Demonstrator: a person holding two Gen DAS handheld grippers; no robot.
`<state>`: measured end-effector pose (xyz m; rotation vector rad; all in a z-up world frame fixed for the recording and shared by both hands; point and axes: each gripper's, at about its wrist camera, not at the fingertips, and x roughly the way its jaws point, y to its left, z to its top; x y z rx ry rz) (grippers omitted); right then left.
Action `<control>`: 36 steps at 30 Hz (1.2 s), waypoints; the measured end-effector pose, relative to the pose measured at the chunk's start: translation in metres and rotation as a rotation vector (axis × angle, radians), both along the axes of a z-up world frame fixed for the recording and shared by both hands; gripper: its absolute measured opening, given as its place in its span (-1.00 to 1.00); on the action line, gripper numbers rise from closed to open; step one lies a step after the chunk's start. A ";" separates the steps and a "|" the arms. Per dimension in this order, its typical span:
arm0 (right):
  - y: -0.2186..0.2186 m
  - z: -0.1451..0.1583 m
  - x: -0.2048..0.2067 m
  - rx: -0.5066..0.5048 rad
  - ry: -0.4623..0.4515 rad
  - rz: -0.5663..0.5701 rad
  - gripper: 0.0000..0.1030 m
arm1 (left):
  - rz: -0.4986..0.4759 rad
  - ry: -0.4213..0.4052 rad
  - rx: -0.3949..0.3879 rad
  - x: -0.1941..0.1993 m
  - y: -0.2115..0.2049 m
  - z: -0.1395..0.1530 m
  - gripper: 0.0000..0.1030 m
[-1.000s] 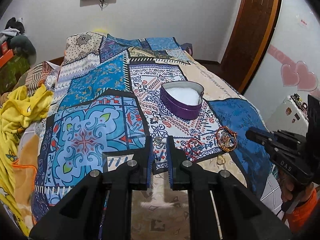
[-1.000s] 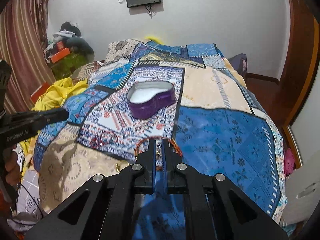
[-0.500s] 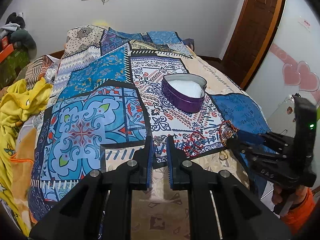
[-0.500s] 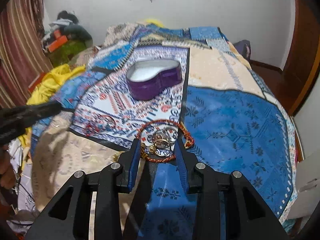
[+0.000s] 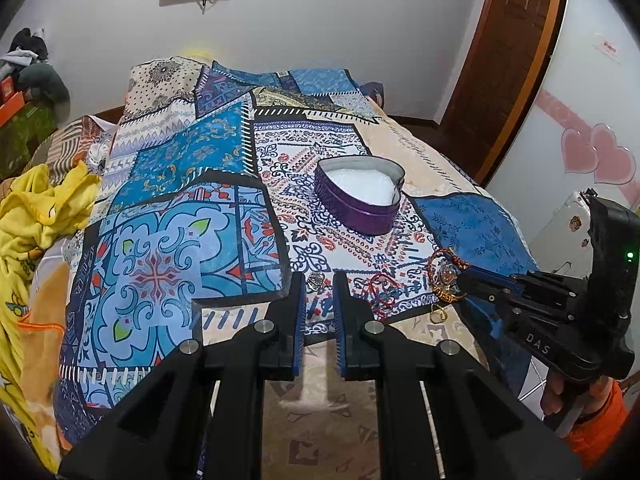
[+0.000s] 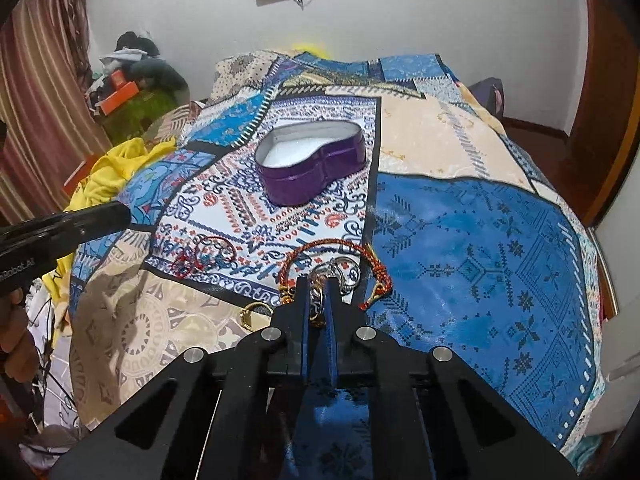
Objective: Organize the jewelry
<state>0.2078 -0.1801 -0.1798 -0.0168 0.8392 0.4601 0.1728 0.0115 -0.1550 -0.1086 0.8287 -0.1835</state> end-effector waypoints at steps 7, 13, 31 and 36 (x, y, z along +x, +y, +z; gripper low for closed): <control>0.000 0.002 -0.001 -0.014 -0.012 -0.005 -0.89 | 0.002 -0.013 -0.001 0.001 0.000 0.003 -0.77; 0.002 -0.007 0.006 -0.035 0.044 -0.028 -0.66 | 0.005 -0.003 -0.001 0.001 0.000 0.001 -0.77; 0.002 -0.018 0.009 -0.054 0.053 -0.037 -0.83 | 0.004 -0.010 -0.004 0.001 0.001 0.003 -0.77; -0.004 -0.010 0.003 -0.041 0.031 -0.042 -0.84 | 0.003 -0.013 -0.006 0.002 0.000 0.004 -0.77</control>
